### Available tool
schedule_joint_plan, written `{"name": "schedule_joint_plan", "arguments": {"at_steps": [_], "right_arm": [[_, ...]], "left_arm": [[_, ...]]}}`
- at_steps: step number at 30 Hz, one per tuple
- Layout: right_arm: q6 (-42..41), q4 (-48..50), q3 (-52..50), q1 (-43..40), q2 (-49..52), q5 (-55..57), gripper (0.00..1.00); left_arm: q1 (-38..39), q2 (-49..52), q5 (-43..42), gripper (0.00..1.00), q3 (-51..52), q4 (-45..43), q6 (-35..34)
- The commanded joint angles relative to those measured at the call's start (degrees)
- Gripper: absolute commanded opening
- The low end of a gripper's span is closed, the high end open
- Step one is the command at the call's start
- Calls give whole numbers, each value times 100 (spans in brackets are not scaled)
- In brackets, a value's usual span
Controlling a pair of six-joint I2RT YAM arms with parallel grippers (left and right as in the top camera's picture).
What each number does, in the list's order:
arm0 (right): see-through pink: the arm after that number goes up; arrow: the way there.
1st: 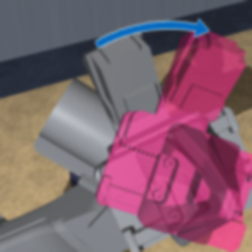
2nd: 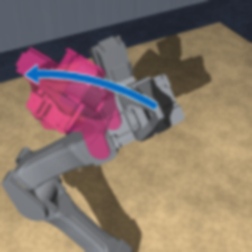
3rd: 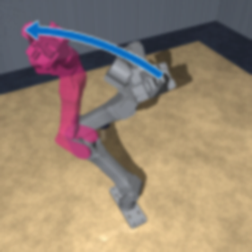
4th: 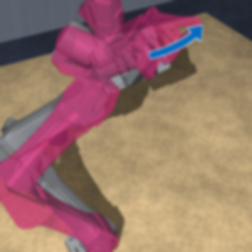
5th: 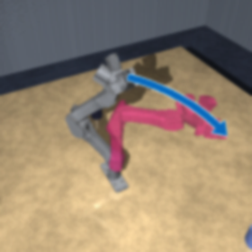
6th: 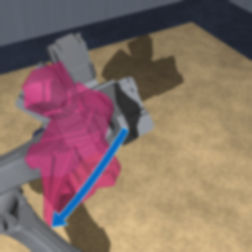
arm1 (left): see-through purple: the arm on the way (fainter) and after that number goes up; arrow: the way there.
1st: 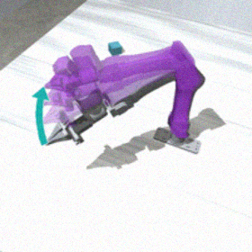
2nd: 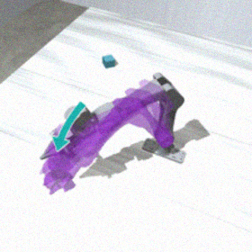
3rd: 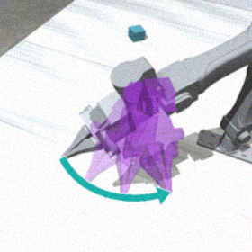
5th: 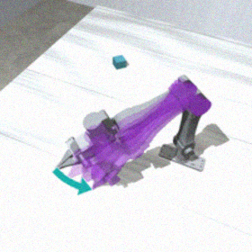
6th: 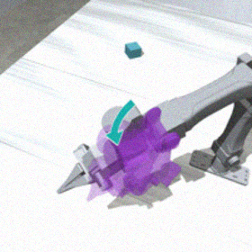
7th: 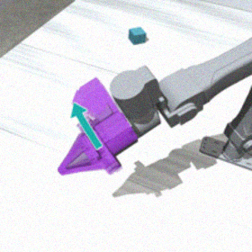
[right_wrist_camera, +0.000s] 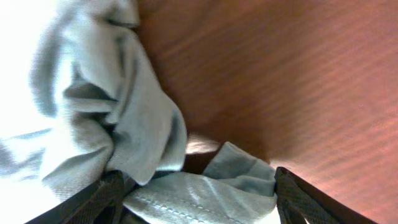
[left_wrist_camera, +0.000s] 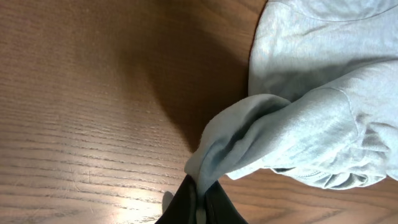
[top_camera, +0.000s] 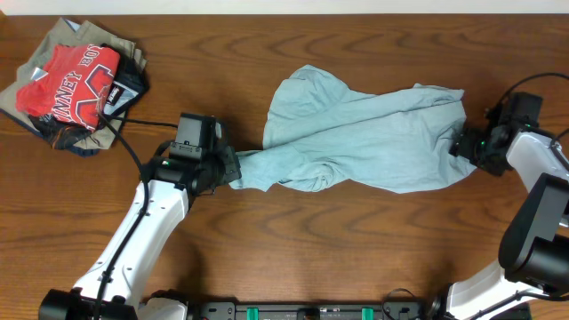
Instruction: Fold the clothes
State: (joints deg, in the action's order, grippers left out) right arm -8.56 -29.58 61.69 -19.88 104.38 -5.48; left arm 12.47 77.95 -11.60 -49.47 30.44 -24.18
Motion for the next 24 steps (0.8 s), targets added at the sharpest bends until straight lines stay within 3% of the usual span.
{"name": "schedule_joint_plan", "arguments": {"at_steps": [1,6,16,24], "right_arm": [[306,50,-55,170,17,-166,75],[498,275,-52,293,17,55,80],[741,695,92,302,9,96,80],[776,321,601,308,9,-144,79]], "left_arm": [[-26,-17,74,6,-63,7,13],[-26,-17,76,6,-63,0,15],[-26,-17,76,6,-63,4,15],[-26,-17,76,6,-63,2,13]]}}
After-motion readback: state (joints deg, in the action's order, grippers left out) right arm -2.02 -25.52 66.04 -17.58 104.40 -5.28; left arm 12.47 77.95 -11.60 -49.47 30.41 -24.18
